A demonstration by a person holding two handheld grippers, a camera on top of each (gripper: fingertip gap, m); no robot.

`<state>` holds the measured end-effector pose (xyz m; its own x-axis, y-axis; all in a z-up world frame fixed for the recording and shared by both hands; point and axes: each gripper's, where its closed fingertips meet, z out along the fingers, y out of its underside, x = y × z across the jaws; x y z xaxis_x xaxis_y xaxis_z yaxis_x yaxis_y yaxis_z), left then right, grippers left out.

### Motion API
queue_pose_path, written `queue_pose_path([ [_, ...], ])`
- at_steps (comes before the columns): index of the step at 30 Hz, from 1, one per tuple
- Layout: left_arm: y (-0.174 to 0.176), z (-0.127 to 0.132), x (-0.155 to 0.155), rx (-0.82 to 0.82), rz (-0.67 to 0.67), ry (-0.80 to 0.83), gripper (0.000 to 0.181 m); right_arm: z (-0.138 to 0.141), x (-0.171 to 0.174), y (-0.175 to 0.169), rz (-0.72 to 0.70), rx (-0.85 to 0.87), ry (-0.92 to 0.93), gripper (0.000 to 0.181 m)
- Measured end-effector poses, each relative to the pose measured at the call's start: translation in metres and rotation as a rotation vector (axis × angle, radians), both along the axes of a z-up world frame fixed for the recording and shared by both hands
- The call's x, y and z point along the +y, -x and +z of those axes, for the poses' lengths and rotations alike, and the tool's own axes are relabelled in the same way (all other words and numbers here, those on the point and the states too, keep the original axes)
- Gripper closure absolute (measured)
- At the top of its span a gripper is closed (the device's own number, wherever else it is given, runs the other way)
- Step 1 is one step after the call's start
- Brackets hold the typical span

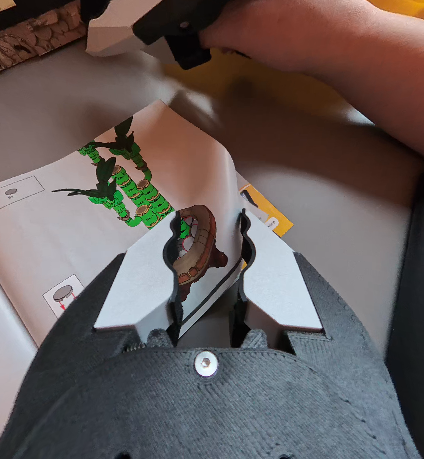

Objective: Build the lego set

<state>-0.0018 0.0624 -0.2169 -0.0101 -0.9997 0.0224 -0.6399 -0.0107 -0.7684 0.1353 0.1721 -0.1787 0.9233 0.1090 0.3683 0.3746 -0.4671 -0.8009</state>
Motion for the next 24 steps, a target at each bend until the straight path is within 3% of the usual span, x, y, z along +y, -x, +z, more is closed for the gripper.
queue_pose_path([
  [1,0.000,0.000,0.001,-0.002,0.004,0.011,0.136,0.000,0.000,0.000,0.000,0.000,0.000,0.161],
  [11,0.005,0.004,0.010,-0.023,0.044,0.147,0.150,0.015,-0.001,0.007,0.039,0.169,-0.054,0.158],
  [17,0.008,0.005,0.010,-0.022,0.044,0.134,0.151,0.020,-0.006,0.026,0.202,0.129,-0.065,0.155],
  [24,0.011,0.011,0.014,-0.046,0.059,0.162,0.152,0.025,-0.022,0.050,0.368,0.352,-0.001,0.156],
])
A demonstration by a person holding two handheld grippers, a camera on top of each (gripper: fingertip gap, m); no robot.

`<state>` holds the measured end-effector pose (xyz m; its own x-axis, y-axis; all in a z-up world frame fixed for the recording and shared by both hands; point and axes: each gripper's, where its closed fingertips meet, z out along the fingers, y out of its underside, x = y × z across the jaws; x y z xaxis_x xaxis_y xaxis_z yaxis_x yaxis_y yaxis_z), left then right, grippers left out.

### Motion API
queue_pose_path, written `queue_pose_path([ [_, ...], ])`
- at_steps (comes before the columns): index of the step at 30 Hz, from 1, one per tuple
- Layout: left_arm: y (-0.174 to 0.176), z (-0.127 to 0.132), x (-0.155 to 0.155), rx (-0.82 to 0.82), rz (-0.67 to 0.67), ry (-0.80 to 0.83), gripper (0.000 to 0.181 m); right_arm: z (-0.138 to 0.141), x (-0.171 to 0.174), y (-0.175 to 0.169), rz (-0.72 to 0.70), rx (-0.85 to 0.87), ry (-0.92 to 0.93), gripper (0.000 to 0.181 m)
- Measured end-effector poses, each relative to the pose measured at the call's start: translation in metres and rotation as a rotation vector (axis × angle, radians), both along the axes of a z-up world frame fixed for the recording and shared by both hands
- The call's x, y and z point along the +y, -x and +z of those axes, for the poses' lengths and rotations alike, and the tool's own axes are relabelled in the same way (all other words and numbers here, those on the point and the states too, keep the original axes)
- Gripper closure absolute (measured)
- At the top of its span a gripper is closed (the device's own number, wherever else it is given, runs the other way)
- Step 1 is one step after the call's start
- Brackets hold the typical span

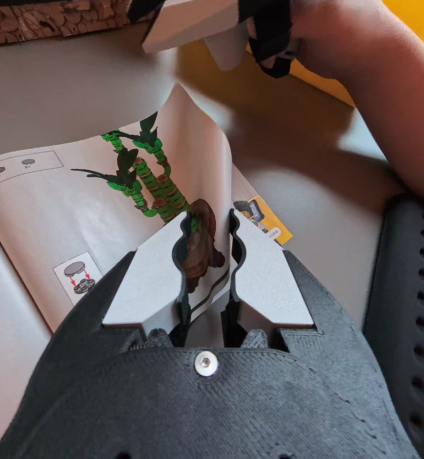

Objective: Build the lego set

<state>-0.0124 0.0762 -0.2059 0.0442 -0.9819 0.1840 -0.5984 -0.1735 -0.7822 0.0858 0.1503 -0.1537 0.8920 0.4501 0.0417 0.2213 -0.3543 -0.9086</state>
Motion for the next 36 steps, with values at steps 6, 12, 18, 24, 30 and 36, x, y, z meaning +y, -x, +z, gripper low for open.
queue_pose_path([
  [6,0.005,0.010,0.009,-0.039,0.032,0.029,0.153,0.027,-0.023,0.034,0.237,0.338,0.050,0.158],
  [12,0.012,0.023,0.023,-0.088,0.070,0.060,0.152,0.018,-0.037,0.058,0.391,0.448,0.168,0.157],
  [18,0.016,0.030,0.026,-0.126,0.076,0.115,0.148,0.011,-0.046,0.079,0.502,0.546,0.275,0.154],
  [24,0.015,0.033,0.025,-0.142,0.066,0.135,0.144,0.005,-0.047,0.092,0.543,0.598,0.344,0.152],
  [30,0.014,0.032,0.022,-0.137,0.044,0.123,0.134,0.000,-0.056,0.096,0.579,0.637,0.445,0.153],
  [36,0.015,0.030,0.023,-0.124,0.042,0.085,0.132,-0.014,-0.068,0.097,0.602,0.643,0.574,0.154],
])
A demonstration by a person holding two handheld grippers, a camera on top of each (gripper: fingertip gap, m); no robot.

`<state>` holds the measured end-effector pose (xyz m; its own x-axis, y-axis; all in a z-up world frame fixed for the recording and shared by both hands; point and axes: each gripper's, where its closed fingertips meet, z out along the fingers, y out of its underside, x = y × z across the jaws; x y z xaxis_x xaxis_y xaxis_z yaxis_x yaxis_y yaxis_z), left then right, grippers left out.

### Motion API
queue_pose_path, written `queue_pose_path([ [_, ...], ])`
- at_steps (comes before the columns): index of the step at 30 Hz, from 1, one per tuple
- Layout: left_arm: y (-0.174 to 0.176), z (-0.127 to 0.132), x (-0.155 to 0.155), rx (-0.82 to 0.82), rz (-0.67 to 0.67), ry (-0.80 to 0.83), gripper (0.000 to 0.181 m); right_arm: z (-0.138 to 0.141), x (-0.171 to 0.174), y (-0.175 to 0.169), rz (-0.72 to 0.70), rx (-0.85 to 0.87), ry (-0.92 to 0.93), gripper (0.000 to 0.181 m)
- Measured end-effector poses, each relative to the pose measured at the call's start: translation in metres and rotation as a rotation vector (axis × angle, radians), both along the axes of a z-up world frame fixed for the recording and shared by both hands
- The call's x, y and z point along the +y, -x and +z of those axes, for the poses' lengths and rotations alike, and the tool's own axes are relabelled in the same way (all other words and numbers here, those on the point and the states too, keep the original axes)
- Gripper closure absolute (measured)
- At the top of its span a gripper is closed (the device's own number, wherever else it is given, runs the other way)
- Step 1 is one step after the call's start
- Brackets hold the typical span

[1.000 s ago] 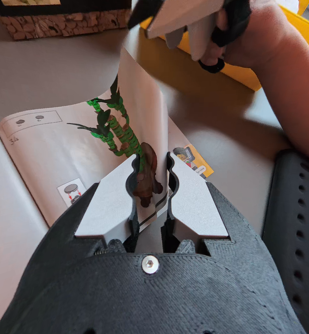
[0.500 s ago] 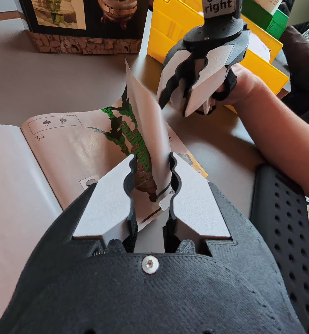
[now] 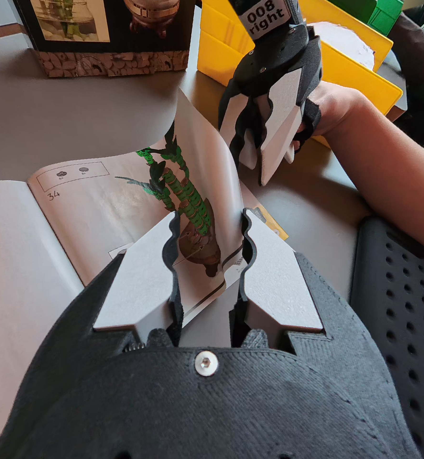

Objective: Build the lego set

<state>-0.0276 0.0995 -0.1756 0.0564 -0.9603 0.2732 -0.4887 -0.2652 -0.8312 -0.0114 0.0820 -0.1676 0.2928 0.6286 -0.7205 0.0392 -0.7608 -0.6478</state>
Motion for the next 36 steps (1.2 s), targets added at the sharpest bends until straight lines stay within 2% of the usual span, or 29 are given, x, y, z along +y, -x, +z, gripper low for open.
queue_pose_path([
  [5,0.001,0.004,0.002,-0.015,0.007,0.003,0.132,-0.005,-0.004,0.001,0.030,0.007,0.061,0.154],
  [18,0.008,0.014,0.012,-0.052,0.025,0.032,0.134,-0.009,0.001,-0.004,0.006,-0.020,0.047,0.153],
  [23,0.006,0.015,-0.006,-0.052,-0.066,0.019,0.131,-0.017,0.000,-0.003,0.018,-0.036,0.079,0.153],
  [29,0.003,0.013,-0.045,-0.018,-0.245,-0.193,0.107,-0.015,0.000,-0.001,0.022,-0.030,0.077,0.153],
  [33,-0.001,0.007,-0.045,0.014,-0.233,-0.402,0.119,-0.016,-0.001,0.001,0.029,-0.044,0.073,0.152],
  [36,-0.001,0.009,-0.042,0.003,-0.214,-0.462,0.142,-0.016,-0.001,0.002,0.028,-0.046,0.067,0.153],
])
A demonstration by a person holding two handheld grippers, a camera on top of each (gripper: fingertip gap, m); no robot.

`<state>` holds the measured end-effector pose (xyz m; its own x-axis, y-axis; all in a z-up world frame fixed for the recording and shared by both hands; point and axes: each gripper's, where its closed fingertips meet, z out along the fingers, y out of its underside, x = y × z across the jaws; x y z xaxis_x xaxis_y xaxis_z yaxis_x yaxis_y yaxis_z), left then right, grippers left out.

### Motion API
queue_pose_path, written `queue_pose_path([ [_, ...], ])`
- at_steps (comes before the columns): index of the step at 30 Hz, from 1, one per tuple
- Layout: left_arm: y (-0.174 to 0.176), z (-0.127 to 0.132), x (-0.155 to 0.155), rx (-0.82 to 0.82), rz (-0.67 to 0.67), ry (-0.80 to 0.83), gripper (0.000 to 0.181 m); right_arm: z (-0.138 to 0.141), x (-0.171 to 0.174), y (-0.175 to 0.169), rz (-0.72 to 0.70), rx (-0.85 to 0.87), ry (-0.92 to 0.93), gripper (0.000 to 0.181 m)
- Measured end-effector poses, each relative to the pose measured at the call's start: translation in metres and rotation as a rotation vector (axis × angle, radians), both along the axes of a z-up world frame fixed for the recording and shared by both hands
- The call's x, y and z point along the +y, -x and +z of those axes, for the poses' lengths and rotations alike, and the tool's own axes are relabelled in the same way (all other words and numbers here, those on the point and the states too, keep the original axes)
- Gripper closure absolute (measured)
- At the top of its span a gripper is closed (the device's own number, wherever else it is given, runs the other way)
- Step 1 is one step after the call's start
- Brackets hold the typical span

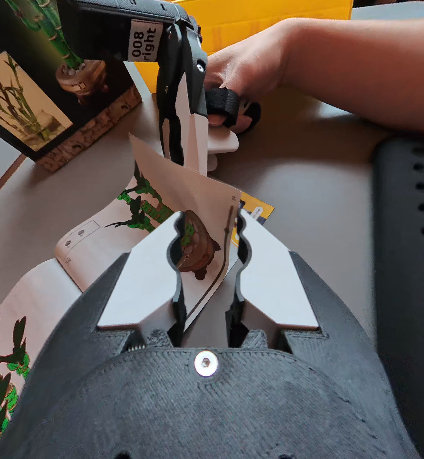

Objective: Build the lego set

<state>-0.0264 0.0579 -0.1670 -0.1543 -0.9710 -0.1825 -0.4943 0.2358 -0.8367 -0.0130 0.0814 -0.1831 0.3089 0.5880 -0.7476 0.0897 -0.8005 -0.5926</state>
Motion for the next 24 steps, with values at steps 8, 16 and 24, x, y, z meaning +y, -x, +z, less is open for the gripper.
queue_pose_path([
  [8,0.007,0.007,0.014,-0.022,0.028,0.247,0.181,-0.001,0.002,-0.002,-0.013,-0.012,-0.009,0.153],
  [16,0.010,0.011,0.027,-0.040,0.063,0.455,0.181,-0.004,0.001,-0.002,-0.005,-0.023,0.000,0.152],
  [24,0.036,0.039,0.074,-0.145,0.230,0.417,0.181,-0.012,0.008,-0.010,-0.037,-0.142,-0.085,0.160],
])
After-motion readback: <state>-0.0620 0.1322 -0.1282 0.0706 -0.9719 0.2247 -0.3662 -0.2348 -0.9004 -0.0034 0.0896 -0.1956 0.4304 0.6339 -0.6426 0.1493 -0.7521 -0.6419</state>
